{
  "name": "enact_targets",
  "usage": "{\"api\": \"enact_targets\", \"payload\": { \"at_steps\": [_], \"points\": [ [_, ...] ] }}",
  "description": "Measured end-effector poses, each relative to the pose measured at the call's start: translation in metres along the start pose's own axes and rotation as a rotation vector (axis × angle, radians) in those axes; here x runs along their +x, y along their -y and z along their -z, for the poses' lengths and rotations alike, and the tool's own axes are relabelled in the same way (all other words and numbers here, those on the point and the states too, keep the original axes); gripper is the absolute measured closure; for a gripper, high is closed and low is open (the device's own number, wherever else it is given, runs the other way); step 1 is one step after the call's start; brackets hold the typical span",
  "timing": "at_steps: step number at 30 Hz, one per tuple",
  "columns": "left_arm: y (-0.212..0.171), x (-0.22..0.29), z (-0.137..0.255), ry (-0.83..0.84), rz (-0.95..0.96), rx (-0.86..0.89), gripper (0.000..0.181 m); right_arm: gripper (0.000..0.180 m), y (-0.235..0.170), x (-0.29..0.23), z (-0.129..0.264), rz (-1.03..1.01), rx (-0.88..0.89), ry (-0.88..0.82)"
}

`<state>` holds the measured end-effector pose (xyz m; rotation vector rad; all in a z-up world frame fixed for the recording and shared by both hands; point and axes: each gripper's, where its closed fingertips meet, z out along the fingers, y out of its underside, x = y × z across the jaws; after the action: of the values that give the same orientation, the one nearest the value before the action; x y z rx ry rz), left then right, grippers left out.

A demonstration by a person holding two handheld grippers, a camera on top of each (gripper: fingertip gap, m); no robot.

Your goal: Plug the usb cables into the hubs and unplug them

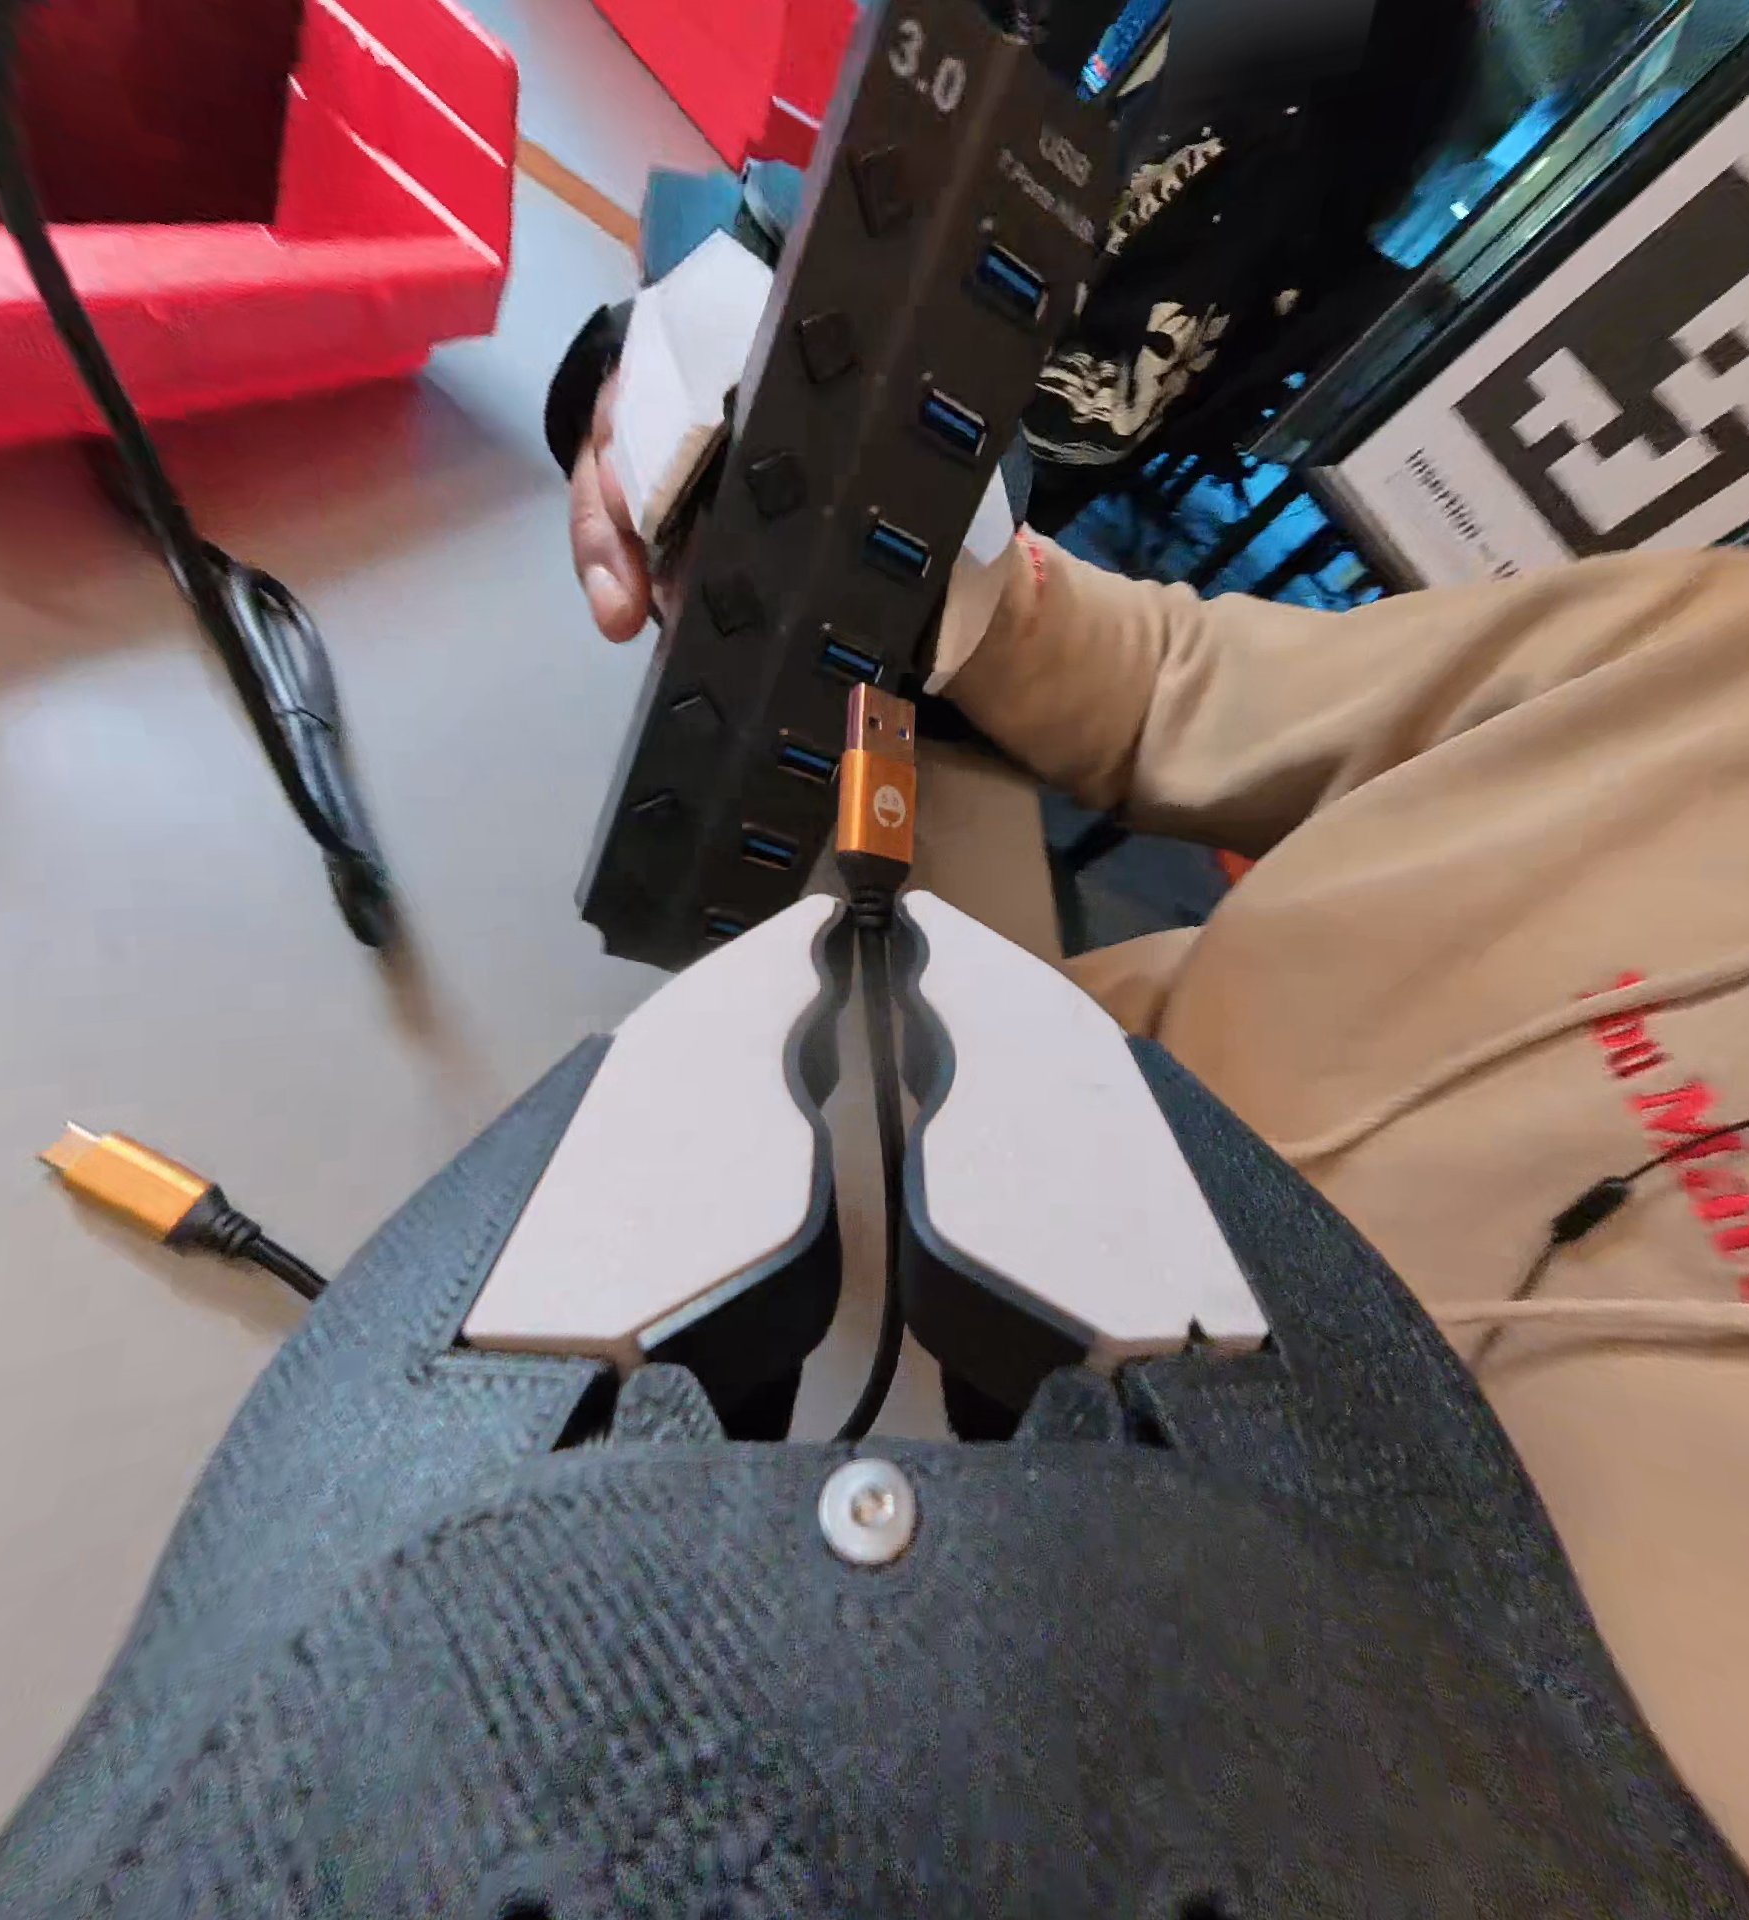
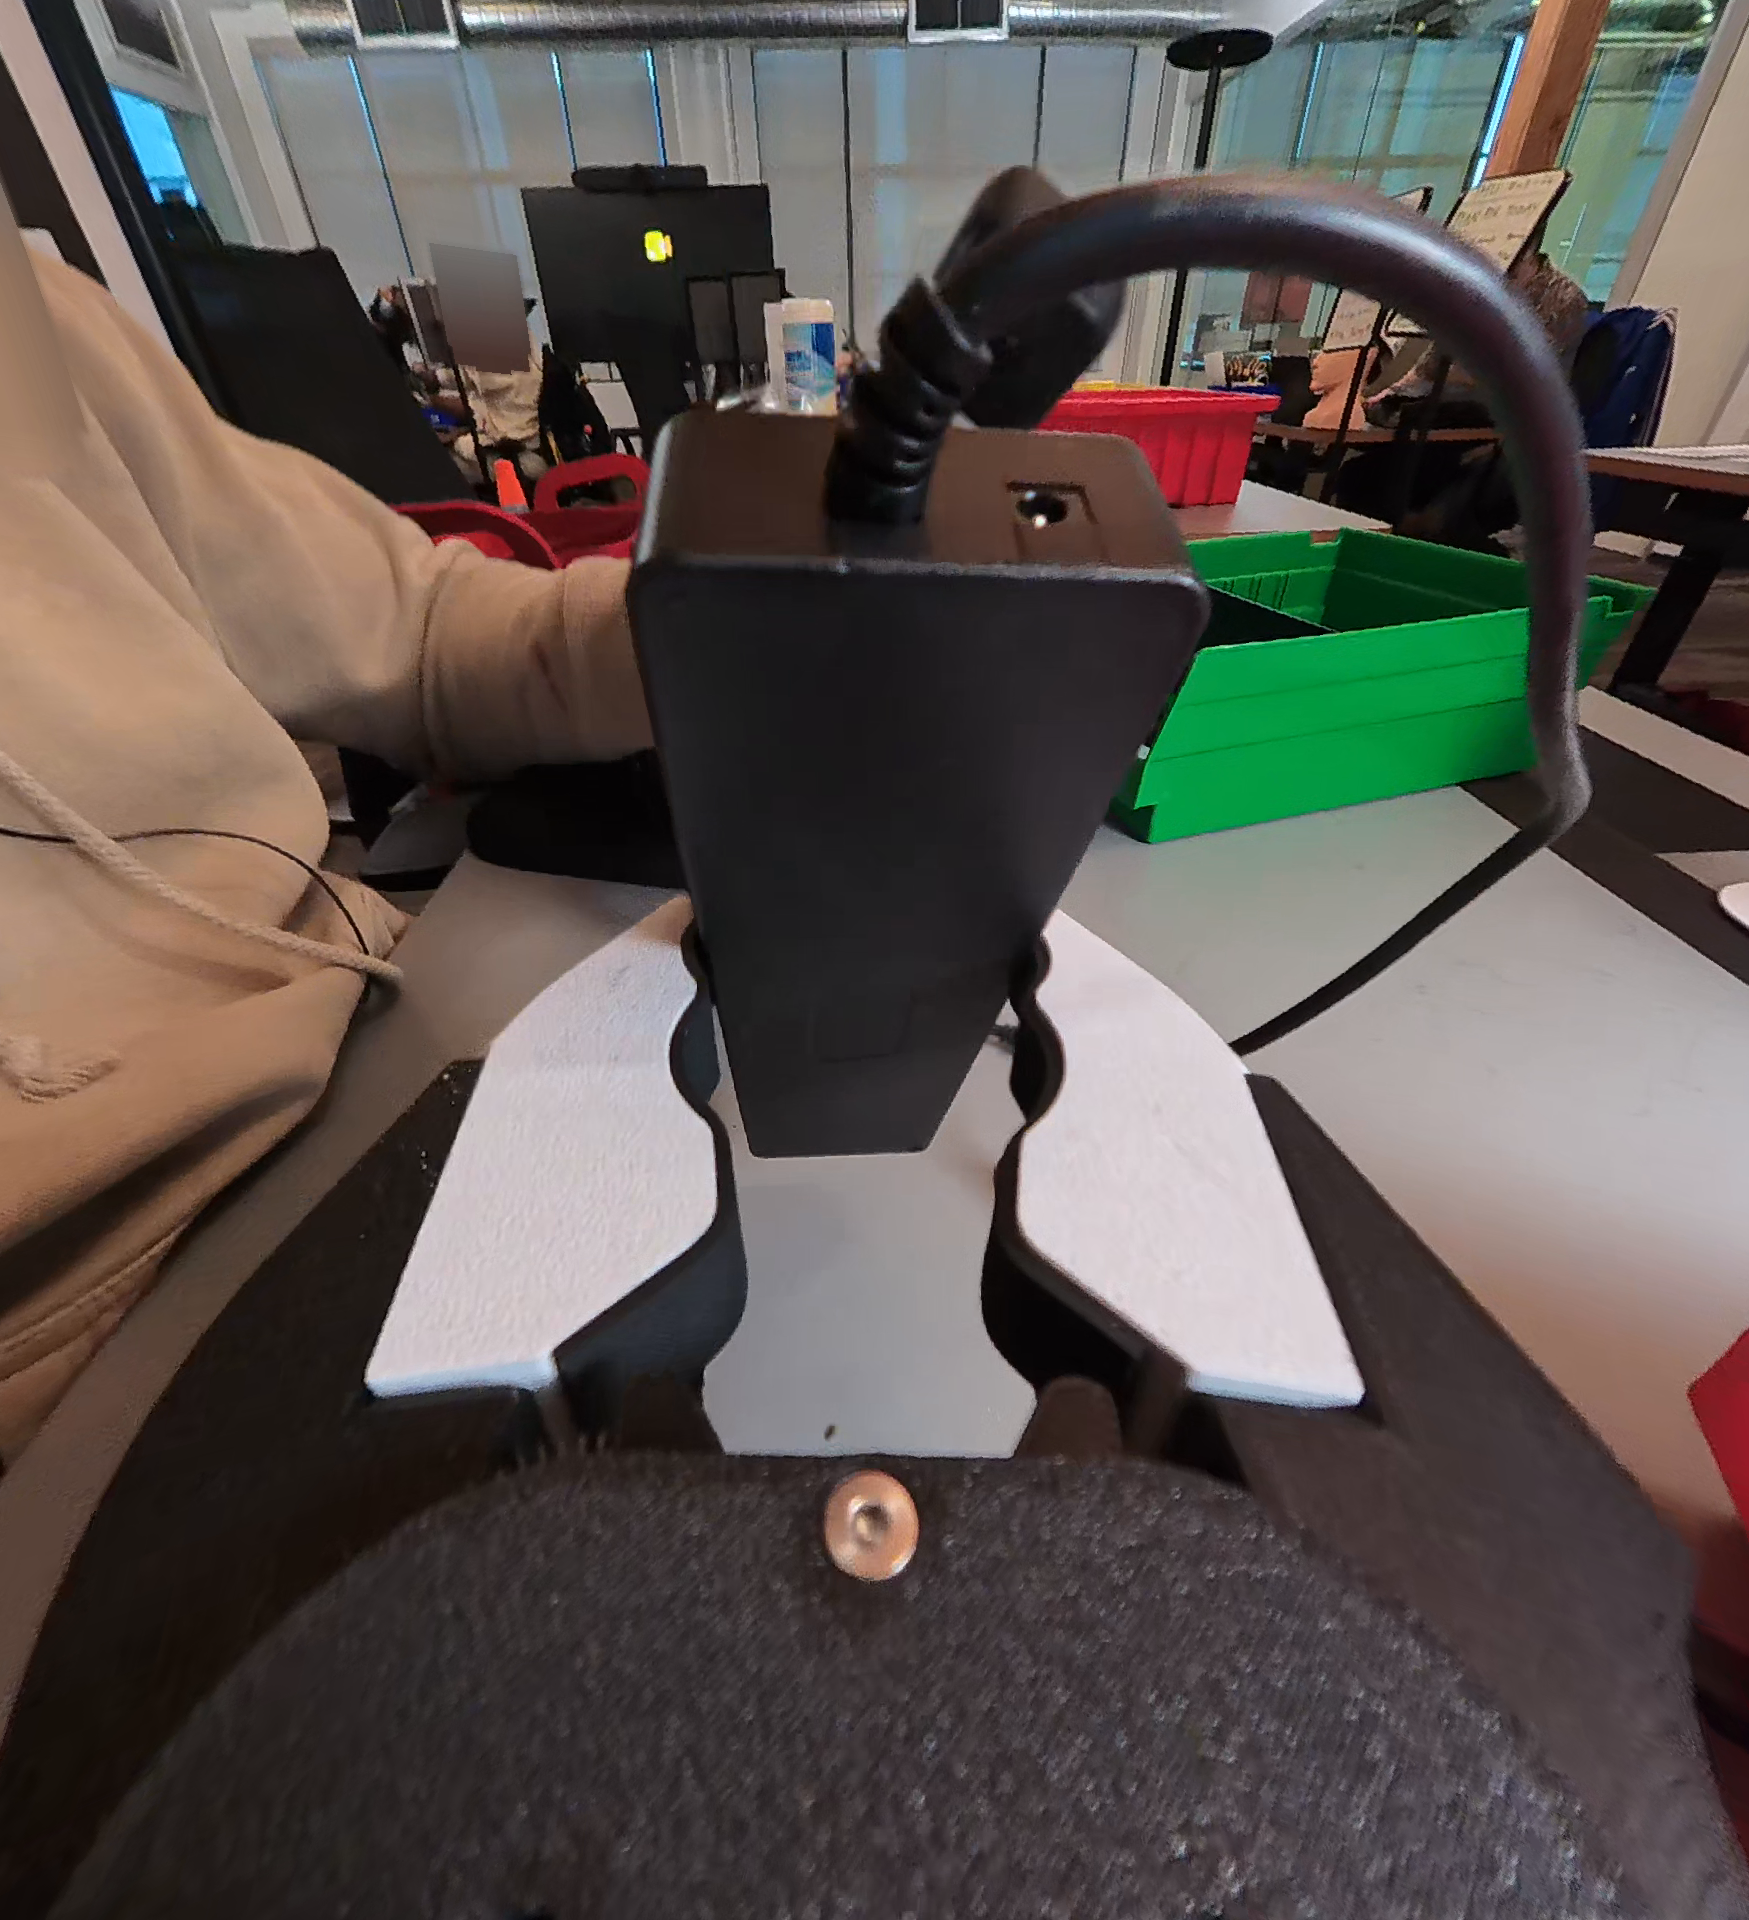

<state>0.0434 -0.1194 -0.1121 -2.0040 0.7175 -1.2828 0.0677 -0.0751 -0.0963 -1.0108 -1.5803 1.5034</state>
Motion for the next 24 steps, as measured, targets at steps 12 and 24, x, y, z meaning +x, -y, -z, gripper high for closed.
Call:
{"api": "enact_targets", "payload": {
  "at_steps": [12, 24],
  "points": [
    [-0.007, 0.0, -0.009, -0.058, 0.231, -0.349, 0.174, 0.126, -0.01, -0.011, -0.006, 0.143, -0.106, 0.002],
    [-0.025, 0.001, -0.011, 0.012, 0.199, -0.545, 0.174, 0.126, -0.016, -0.019, -0.012, 0.184, -0.16, 0.018]
  ]
}}
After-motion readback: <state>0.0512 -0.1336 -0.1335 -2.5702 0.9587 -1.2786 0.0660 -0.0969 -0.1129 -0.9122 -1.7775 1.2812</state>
